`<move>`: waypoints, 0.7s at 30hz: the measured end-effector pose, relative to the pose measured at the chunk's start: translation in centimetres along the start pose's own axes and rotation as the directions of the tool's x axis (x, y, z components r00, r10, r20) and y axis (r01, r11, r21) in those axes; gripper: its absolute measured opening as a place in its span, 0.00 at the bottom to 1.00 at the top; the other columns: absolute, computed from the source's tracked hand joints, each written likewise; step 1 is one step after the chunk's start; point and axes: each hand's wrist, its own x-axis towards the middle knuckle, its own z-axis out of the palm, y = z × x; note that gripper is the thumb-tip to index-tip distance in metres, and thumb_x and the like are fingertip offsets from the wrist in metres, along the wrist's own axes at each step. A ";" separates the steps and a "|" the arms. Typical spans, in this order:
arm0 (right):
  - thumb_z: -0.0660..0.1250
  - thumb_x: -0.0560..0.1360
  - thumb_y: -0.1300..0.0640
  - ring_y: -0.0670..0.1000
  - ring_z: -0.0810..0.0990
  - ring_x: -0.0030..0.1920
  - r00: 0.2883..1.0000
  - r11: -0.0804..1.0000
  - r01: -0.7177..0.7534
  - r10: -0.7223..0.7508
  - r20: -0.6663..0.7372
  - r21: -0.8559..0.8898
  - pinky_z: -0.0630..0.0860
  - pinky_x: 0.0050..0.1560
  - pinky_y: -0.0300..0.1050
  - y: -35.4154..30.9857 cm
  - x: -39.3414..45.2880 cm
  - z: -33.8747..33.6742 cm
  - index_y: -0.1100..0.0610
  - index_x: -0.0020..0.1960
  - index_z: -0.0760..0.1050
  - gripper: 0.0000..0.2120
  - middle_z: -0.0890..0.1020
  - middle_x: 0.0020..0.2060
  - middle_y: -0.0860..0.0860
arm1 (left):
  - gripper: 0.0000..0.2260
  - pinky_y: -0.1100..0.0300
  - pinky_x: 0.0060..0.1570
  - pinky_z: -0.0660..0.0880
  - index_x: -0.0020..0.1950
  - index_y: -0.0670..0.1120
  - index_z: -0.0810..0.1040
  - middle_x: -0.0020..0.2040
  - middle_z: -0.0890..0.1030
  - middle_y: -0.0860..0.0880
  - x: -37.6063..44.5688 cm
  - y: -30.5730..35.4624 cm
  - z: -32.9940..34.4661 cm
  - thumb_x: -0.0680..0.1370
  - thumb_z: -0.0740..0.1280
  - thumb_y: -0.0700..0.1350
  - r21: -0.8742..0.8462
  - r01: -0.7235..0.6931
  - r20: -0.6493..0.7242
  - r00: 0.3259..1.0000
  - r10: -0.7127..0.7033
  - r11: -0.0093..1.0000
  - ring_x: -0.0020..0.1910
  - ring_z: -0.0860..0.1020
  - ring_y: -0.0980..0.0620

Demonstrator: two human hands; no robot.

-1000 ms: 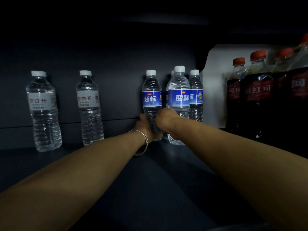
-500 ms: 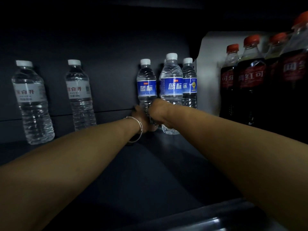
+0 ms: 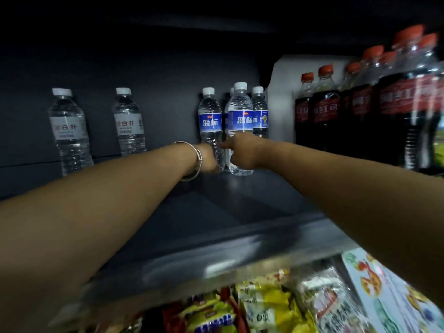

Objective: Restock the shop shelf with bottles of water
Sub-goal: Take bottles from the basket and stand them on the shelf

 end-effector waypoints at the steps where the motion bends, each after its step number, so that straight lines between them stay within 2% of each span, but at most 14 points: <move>1: 0.57 0.78 0.62 0.59 0.74 0.62 1.000 0.998 0.002 -0.003 -0.019 -0.057 0.71 0.61 0.47 -0.2 -1.2 -0.3 0.61 0.67 0.70 0.18 0.75 0.63 0.59 | 0.16 0.58 0.58 0.69 0.64 0.40 0.73 0.62 0.76 0.42 -0.9 0.3 -0.3 0.77 0.65 0.43 -0.005 -0.011 -0.016 1.000 0.011 1.000 0.61 0.74 0.44; 3: 0.60 0.77 0.60 0.59 0.74 0.62 0.997 0.988 -0.013 0.001 -0.081 -0.152 0.71 0.61 0.49 -0.4 -3.9 -0.9 0.57 0.66 0.70 0.18 0.75 0.62 0.57 | 0.16 0.57 0.60 0.69 0.64 0.40 0.73 0.62 0.76 0.42 -4.0 1.2 -0.9 0.77 0.66 0.44 -0.077 -0.074 -0.050 0.996 0.070 0.994 0.61 0.74 0.44; 7: 0.62 0.75 0.58 0.58 0.70 0.64 0.975 0.952 -0.173 0.130 -0.178 -0.252 0.64 0.61 0.55 -1.3 -10.5 -1.7 0.49 0.69 0.65 0.24 0.74 0.62 0.54 | 0.15 0.61 0.55 0.68 0.63 0.38 0.73 0.61 0.75 0.43 -10.7 3.3 -1.4 0.78 0.64 0.42 -0.162 -0.166 -0.197 0.971 0.133 0.973 0.61 0.73 0.43; 9: 0.61 0.76 0.58 0.58 0.67 0.67 0.961 0.927 -0.214 0.143 -0.236 -0.308 0.63 0.62 0.56 -2.0 -14.5 -1.5 0.50 0.72 0.62 0.25 0.72 0.64 0.54 | 0.16 0.56 0.57 0.69 0.64 0.39 0.72 0.62 0.75 0.40 -13.8 4.3 -1.0 0.77 0.65 0.41 -0.184 -0.195 -0.319 0.939 0.129 0.963 0.61 0.73 0.42; 11: 0.60 0.76 0.59 0.59 0.65 0.67 0.945 0.917 -0.235 0.138 -0.296 -0.322 0.62 0.62 0.55 -2.9 -18.5 -0.9 0.54 0.71 0.63 0.24 0.70 0.65 0.55 | 0.18 0.54 0.61 0.68 0.64 0.39 0.71 0.64 0.72 0.39 -16.6 5.2 0.3 0.75 0.66 0.40 -0.193 -0.267 -0.420 0.892 0.166 0.944 0.63 0.71 0.41; 14: 0.61 0.75 0.58 0.58 0.65 0.67 0.928 0.899 -0.251 0.119 -0.353 -0.359 0.62 0.60 0.52 -3.7 -24.1 1.3 0.57 0.68 0.66 0.22 0.69 0.66 0.55 | 0.21 0.53 0.65 0.63 0.66 0.40 0.67 0.66 0.68 0.41 -21.1 7.0 3.3 0.74 0.66 0.41 -0.167 -0.356 -0.467 0.850 0.244 0.919 0.65 0.66 0.42; 17: 0.61 0.75 0.57 0.58 0.65 0.66 0.936 0.903 -0.248 0.129 -0.328 -0.351 0.62 0.59 0.51 -4.0 -29.3 4.6 0.57 0.67 0.67 0.21 0.70 0.66 0.55 | 0.20 0.54 0.64 0.61 0.65 0.41 0.67 0.65 0.67 0.42 -25.5 8.9 7.4 0.74 0.64 0.39 -0.139 -0.414 -0.525 0.801 0.287 0.900 0.65 0.65 0.43; 21: 0.62 0.74 0.57 0.60 0.66 0.66 0.963 0.912 -0.231 0.165 -0.212 -0.340 0.61 0.60 0.53 -3.5 -35.1 11.3 0.58 0.68 0.66 0.23 0.69 0.68 0.56 | 0.20 0.52 0.61 0.63 0.64 0.41 0.67 0.64 0.68 0.42 -29.9 10.3 15.7 0.73 0.63 0.37 -0.169 -0.436 -0.482 0.819 0.311 0.884 0.63 0.66 0.41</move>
